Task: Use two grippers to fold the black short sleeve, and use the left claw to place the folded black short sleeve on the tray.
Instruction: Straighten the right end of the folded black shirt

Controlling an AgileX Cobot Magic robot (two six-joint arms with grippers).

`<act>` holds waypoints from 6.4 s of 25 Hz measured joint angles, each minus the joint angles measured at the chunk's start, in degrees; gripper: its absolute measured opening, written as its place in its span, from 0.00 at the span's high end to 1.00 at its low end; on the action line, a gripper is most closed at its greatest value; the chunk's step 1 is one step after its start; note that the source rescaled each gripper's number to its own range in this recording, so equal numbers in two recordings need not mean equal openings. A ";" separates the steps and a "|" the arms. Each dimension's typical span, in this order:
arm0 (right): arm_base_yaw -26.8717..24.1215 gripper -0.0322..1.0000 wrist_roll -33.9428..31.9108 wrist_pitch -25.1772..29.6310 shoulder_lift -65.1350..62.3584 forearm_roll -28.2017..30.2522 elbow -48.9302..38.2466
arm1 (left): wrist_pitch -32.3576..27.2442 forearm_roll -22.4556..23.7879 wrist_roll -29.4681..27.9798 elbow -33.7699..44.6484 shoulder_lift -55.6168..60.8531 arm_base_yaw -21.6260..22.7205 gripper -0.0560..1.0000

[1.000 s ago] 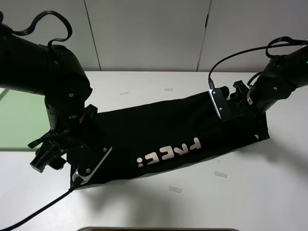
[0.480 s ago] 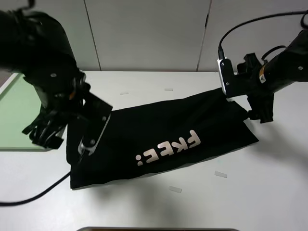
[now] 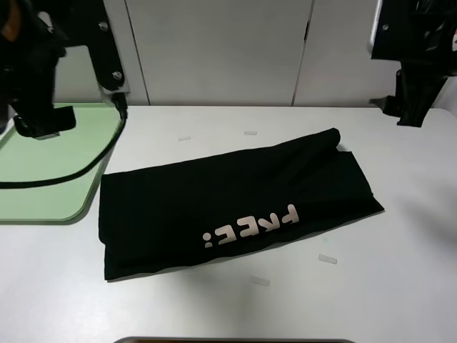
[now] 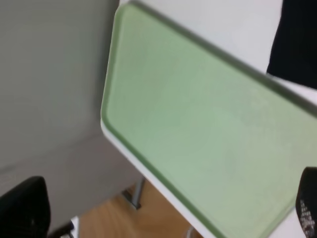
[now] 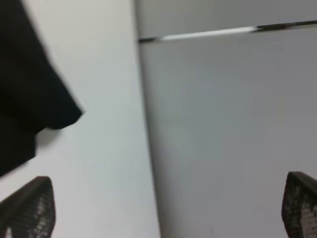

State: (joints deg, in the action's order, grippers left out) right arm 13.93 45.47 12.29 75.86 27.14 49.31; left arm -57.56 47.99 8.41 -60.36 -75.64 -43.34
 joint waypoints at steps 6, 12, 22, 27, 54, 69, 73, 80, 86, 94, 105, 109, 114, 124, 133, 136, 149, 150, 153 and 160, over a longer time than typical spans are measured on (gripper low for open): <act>0.00 0.00 -0.36 -1.04 -4.92 -2.72 0.00 | -5.19 -1.22 -0.38 0.00 6.89 0.00 0.00; 0.00 0.00 -0.36 -3.23 -10.40 -6.03 0.00 | -8.81 -5.35 -5.18 0.00 16.26 0.00 0.00; 0.00 0.00 -0.67 -5.37 -16.02 -13.14 0.00 | 5.07 -24.73 -6.42 -0.05 49.00 0.00 0.00; 0.00 0.00 -1.04 -4.53 -16.34 -22.27 0.00 | 3.23 -33.78 2.74 2.09 57.41 0.00 0.00; 0.00 0.00 -14.49 5.97 -16.34 -43.35 0.00 | -3.85 -45.72 -6.69 31.44 76.05 0.00 0.00; 0.00 0.00 -27.76 9.33 -16.34 -43.83 0.00 | -3.85 -45.66 -6.83 31.44 76.05 22.19 0.00; 0.00 0.00 -28.55 12.45 -16.34 -43.98 0.00 | -3.85 -45.66 -6.83 31.44 76.05 34.99 0.00; 0.00 0.00 -29.91 18.43 -16.34 -44.51 0.00 | -3.85 -45.66 -6.83 31.44 76.05 45.08 0.00; 0.00 0.00 -30.05 18.94 -16.34 -45.18 0.00 | -3.85 -45.66 -6.83 31.44 76.05 45.48 0.00; 0.00 0.00 -30.06 20.39 -16.34 -46.06 0.00 | -3.85 -45.66 -6.83 31.44 76.05 45.48 0.00; 0.00 0.00 -24.96 20.37 -3.50 -48.46 0.00 | -3.85 -45.56 -6.83 31.44 76.05 45.48 0.00; 0.00 0.00 -22.78 18.03 3.80 -49.10 0.00 | -3.85 -45.56 -6.83 31.44 76.05 45.48 0.00; 0.00 0.00 -21.34 13.50 9.94 -50.44 0.00 | -3.85 -45.56 -6.83 31.44 76.05 45.48 0.00; -6.77 0.00 -23.05 16.05 18.02 -43.82 8.58 | -3.85 -45.56 -6.83 31.44 76.05 45.48 0.00; -15.12 0.00 -22.95 29.09 36.33 -43.18 25.65 | -3.85 -45.56 -6.83 31.44 76.05 45.48 0.00; -17.46 0.00 -20.38 32.80 41.72 -44.97 29.19 | -3.85 -45.56 -6.83 31.44 76.05 45.48 0.00; -18.47 0.00 -12.23 35.69 49.17 -50.96 30.76 | -3.85 -45.54 -6.83 31.44 76.05 45.48 0.00; -18.47 0.00 -12.09 36.19 49.37 -51.40 30.88 | -3.85 -45.54 -6.83 31.44 76.05 45.48 0.00; -18.47 0.00 -12.09 38.02 49.60 -53.08 31.03 | -3.85 -45.54 -6.83 31.44 76.05 45.48 0.00; -17.85 0.18 -12.09 43.41 50.00 -54.46 31.03 | -3.85 -45.54 -6.83 31.44 76.05 45.48 0.00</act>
State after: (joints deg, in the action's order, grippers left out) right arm -3.92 33.39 55.70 125.86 -27.32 80.34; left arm -61.41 2.45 1.58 -28.92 0.41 2.13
